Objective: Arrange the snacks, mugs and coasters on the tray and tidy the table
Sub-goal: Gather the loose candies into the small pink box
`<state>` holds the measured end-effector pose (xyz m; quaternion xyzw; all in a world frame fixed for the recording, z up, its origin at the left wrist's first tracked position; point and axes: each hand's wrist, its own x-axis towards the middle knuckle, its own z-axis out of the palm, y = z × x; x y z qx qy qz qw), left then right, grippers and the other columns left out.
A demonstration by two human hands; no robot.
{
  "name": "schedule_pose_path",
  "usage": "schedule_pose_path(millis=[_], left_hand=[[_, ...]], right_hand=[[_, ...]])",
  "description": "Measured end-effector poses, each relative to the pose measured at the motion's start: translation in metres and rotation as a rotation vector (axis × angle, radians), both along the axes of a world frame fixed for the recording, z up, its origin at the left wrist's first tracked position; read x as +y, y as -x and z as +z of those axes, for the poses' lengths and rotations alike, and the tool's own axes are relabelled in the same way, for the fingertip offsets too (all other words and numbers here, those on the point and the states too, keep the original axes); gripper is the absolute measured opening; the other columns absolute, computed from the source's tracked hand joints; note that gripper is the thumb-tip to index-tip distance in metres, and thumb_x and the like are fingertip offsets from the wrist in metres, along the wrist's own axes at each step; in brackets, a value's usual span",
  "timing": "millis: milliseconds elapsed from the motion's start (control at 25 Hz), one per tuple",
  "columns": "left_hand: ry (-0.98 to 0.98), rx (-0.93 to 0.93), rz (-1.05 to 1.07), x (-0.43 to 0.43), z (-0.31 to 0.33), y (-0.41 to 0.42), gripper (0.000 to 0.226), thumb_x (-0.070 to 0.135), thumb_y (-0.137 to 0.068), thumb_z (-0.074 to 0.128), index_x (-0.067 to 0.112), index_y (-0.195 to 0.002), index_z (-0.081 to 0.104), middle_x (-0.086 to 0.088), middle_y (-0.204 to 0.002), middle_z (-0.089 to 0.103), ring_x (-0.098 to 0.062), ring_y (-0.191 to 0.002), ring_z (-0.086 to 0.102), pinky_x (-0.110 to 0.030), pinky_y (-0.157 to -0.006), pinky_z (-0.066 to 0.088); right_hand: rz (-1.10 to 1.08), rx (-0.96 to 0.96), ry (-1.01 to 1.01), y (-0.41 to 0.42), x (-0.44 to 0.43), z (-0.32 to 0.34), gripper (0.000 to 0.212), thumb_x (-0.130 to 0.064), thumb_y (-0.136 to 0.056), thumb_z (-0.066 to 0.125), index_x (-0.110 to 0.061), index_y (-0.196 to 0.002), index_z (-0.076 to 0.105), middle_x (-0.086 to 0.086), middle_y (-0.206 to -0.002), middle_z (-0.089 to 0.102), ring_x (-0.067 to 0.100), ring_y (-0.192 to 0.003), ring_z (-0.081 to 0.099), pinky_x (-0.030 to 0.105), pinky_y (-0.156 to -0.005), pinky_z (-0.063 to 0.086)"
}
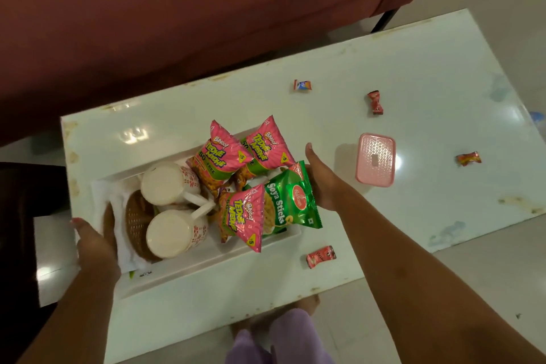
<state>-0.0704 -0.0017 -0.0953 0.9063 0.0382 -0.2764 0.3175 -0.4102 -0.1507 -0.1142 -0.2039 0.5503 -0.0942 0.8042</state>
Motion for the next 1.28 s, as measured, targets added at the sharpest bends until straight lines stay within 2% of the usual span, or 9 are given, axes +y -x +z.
schedule_pose_path(millis=[120, 280, 400, 560, 720, 920, 1080, 1200, 1280], left_hand=[[0.228, 0.169, 0.295, 0.001, -0.002, -0.011, 0.088, 0.084, -0.067, 0.036, 0.029, -0.135, 0.048, 0.004, -0.121, 0.063, -0.023, -0.121, 0.055, -0.041, -0.103, 0.041], [0.384, 0.354, 0.369, -0.007, 0.02, -0.007, 0.063, 0.076, -0.078, 0.04, 0.033, -0.122, 0.055, 0.016, -0.112, 0.068, 0.0, -0.096, 0.066, -0.018, -0.076, 0.053], [0.423, 0.449, 0.325, -0.017, 0.022, 0.008, 0.06, 0.075, -0.079, 0.04, 0.032, -0.119, 0.055, 0.012, -0.113, 0.066, -0.009, -0.103, 0.063, -0.028, -0.087, 0.049], [0.355, 0.476, 0.217, -0.038, 0.013, 0.028, 0.065, 0.078, -0.08, 0.03, 0.025, -0.107, 0.055, 0.006, -0.098, 0.063, -0.017, -0.102, 0.058, -0.035, -0.1, 0.042], [0.311, 0.513, 0.177, -0.049, 0.001, 0.035, 0.089, 0.087, -0.067, 0.032, 0.026, -0.129, 0.051, 0.004, -0.124, 0.06, -0.019, -0.119, 0.054, -0.04, -0.109, 0.036], [0.288, 0.522, 0.132, -0.044, 0.002, 0.033, 0.087, 0.083, -0.075, 0.028, 0.024, -0.138, 0.042, 0.001, -0.137, 0.052, -0.022, -0.125, 0.049, -0.044, -0.112, 0.032], [0.219, 0.238, 0.163, -0.053, 0.022, 0.037, 0.073, 0.067, -0.087, 0.031, 0.018, -0.142, 0.035, -0.007, -0.149, 0.037, -0.026, -0.135, 0.037, -0.041, -0.113, 0.029], [0.333, -0.086, 0.019, -0.064, 0.051, 0.065, 0.048, 0.042, -0.093, 0.045, 0.014, -0.133, 0.045, -0.01, -0.143, 0.04, -0.023, -0.126, 0.043, -0.031, -0.102, 0.037], [0.426, -0.198, -0.172, -0.068, 0.063, 0.098, 0.043, 0.029, -0.091, 0.054, 0.014, -0.13, 0.044, -0.01, -0.139, 0.039, -0.024, -0.124, 0.044, -0.035, -0.102, 0.041]], right_hand=[[0.001, -0.089, -0.06, -0.008, -0.001, -0.003, 0.086, -0.077, -0.083, 0.016, -0.012, -0.113, 0.064, 0.015, -0.108, 0.069, 0.029, -0.095, 0.067, 0.039, -0.09, 0.053], [-0.008, -0.038, -0.032, -0.007, -0.006, 0.001, 0.093, -0.08, -0.079, 0.019, -0.008, -0.12, 0.062, 0.019, -0.118, 0.065, 0.036, -0.105, 0.064, 0.047, -0.101, 0.046], [-0.033, -0.014, -0.009, 0.011, -0.015, 0.01, 0.097, -0.082, -0.078, 0.02, -0.007, -0.128, 0.056, 0.023, -0.127, 0.06, 0.041, -0.119, 0.056, 0.051, -0.104, 0.042], [-0.094, 0.114, 0.047, 0.045, -0.028, 0.018, 0.087, -0.079, -0.08, 0.022, -0.012, -0.118, 0.062, 0.017, -0.11, 0.068, 0.036, -0.103, 0.064, 0.051, -0.102, 0.044], [-0.17, 0.123, 0.058, 0.057, -0.033, 0.014, 0.091, -0.083, -0.076, 0.023, -0.016, -0.124, 0.061, 0.017, -0.115, 0.068, 0.036, -0.106, 0.064, 0.051, -0.101, 0.045], [-0.161, 0.249, 0.1, 0.051, -0.034, 0.019, 0.093, -0.084, -0.075, 0.019, -0.014, -0.115, 0.065, 0.017, -0.109, 0.07, 0.035, -0.102, 0.067, 0.048, -0.1, 0.046], [-0.249, 0.696, 0.39, 0.055, -0.031, 0.039, 0.063, -0.069, -0.086, 0.033, -0.018, -0.091, 0.068, 0.011, -0.102, 0.072, 0.03, -0.097, 0.067, 0.049, -0.1, 0.046], [-0.343, 1.018, 0.68, 0.069, -0.028, 0.057, 0.028, -0.028, -0.091, 0.055, -0.01, -0.108, 0.065, 0.012, -0.108, 0.069, 0.028, -0.103, 0.065, 0.029, -0.094, 0.044], [-0.13, 1.204, 0.652, 0.076, -0.026, 0.056, 0.045, -0.027, -0.086, 0.062, -0.014, -0.128, 0.052, 0.012, -0.129, 0.055, 0.033, -0.119, 0.052, 0.037, -0.097, 0.041]])
